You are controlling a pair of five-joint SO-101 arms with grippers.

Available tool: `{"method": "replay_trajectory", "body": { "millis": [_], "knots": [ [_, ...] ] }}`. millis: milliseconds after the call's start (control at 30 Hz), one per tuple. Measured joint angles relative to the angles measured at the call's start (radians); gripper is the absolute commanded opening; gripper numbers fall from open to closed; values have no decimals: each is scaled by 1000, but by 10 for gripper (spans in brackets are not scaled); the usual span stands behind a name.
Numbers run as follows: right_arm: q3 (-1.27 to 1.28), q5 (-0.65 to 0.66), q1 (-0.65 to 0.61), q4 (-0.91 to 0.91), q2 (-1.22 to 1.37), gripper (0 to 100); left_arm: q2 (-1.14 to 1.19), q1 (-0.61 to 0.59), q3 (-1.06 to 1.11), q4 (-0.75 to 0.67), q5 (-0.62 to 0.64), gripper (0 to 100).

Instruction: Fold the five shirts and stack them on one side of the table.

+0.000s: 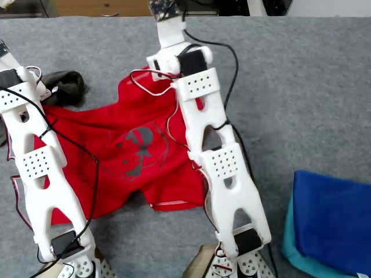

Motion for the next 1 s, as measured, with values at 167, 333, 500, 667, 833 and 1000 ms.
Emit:
{"method": "replay_trajectory", "body": {
  "millis": [167,333,500,667,833,1000],
  "knots": [
    [0,0,6,58,-163,4,-78,60,2,14,6,19],
    [0,2,71,69,-404,3,-302,115,2,71,63,19],
    [-9,54,152,84,-672,3,-586,164,0,127,72,19],
    [-21,115,224,68,-924,3,-862,167,0,133,75,19],
    [-8,170,310,11,-1155,3,-1117,167,-6,155,69,19],
    [77,213,364,-11,-1387,3,-1295,167,-20,157,32,19]
  ]
}}
